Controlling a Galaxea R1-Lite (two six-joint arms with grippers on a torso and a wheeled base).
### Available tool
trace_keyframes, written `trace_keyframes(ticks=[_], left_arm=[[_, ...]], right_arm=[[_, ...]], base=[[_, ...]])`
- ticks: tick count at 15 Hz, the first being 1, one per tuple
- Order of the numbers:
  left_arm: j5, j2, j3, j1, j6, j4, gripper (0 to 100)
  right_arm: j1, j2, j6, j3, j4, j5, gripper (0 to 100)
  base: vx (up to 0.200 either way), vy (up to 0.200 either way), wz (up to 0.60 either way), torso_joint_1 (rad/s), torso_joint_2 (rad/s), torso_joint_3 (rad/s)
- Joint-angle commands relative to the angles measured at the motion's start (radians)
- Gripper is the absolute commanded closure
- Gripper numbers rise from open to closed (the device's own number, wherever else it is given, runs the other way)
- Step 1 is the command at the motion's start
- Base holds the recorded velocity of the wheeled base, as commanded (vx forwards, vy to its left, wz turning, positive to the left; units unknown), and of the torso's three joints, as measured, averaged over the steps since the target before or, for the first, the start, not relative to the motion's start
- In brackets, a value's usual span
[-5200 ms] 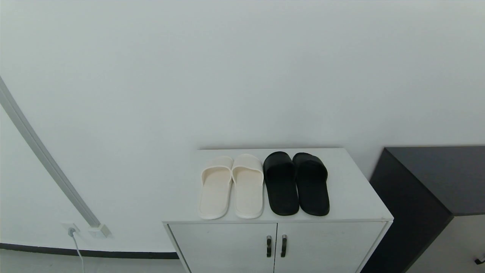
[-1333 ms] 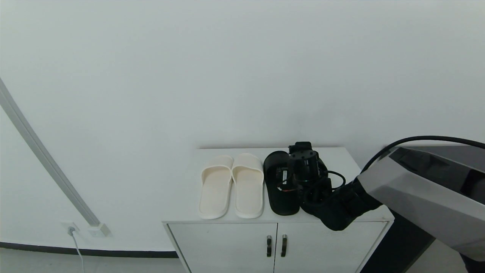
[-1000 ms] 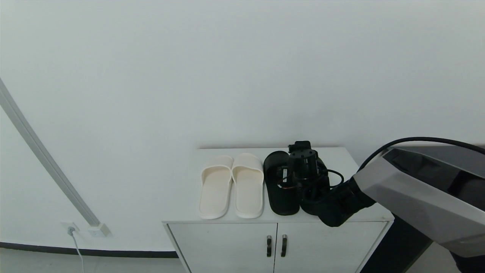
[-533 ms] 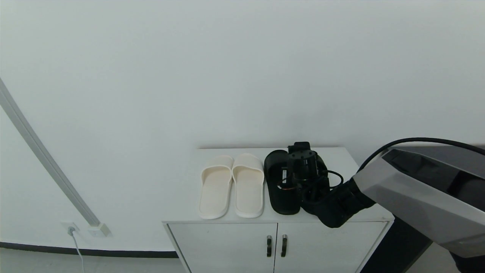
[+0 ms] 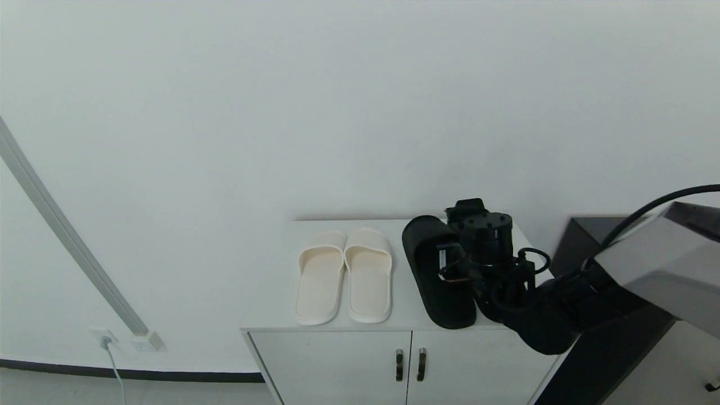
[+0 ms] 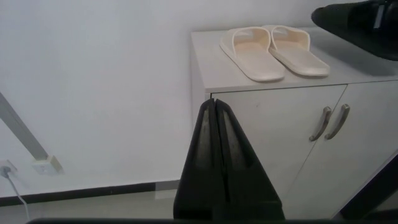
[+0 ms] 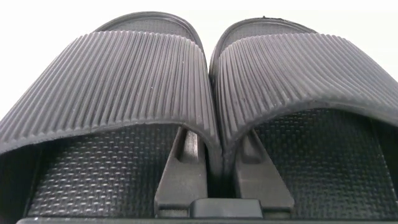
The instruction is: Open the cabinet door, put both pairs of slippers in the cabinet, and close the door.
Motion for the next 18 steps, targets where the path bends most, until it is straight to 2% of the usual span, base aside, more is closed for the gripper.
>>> trace_keyframes(ticks=[1, 3, 4, 5, 7, 10, 14, 18], left_arm=[[0.000, 0.001, 0.000, 0.000, 0.000, 0.000, 100], [0.000, 0.001, 0.000, 0.000, 0.000, 0.000, 100], [0.000, 0.001, 0.000, 0.000, 0.000, 0.000, 100], [0.000, 0.001, 0.000, 0.000, 0.000, 0.000, 100], [0.000, 0.001, 0.000, 0.000, 0.000, 0.000, 100], [0.002, 0.001, 0.000, 0.000, 0.000, 0.000, 100], [0.002, 0.001, 0.000, 0.000, -0.002, 0.000, 100], [0.002, 0.001, 0.000, 0.000, -0.002, 0.000, 100]], right_arm=[[0.030, -0.236, -0.038, 0.241, -0.062, 0.140, 100], [0.044, -0.359, -0.034, 0.371, -0.062, 0.266, 100], [0.047, -0.388, -0.035, 0.397, -0.060, 0.295, 100], [0.057, -0.484, -0.042, 0.482, -0.048, 0.404, 100], [0.076, -0.575, -0.045, 0.528, 0.015, 0.468, 100], [0.114, -0.664, -0.045, 0.555, 0.185, 0.617, 100], [0.117, -0.668, -0.037, 0.577, 0.204, 0.628, 100], [0.119, -0.667, -0.042, 0.589, 0.205, 0.628, 100]], base=[[0.000, 0.000, 0.00, 0.000, 0.00, 0.000], [0.000, 0.000, 0.00, 0.000, 0.00, 0.000], [0.000, 0.000, 0.00, 0.000, 0.00, 0.000], [0.000, 0.000, 0.00, 0.000, 0.00, 0.000], [0.000, 0.000, 0.00, 0.000, 0.00, 0.000], [0.000, 0.000, 0.00, 0.000, 0.00, 0.000], [0.000, 0.000, 0.00, 0.000, 0.00, 0.000], [-0.200, 0.000, 0.00, 0.010, 0.00, -0.001]])
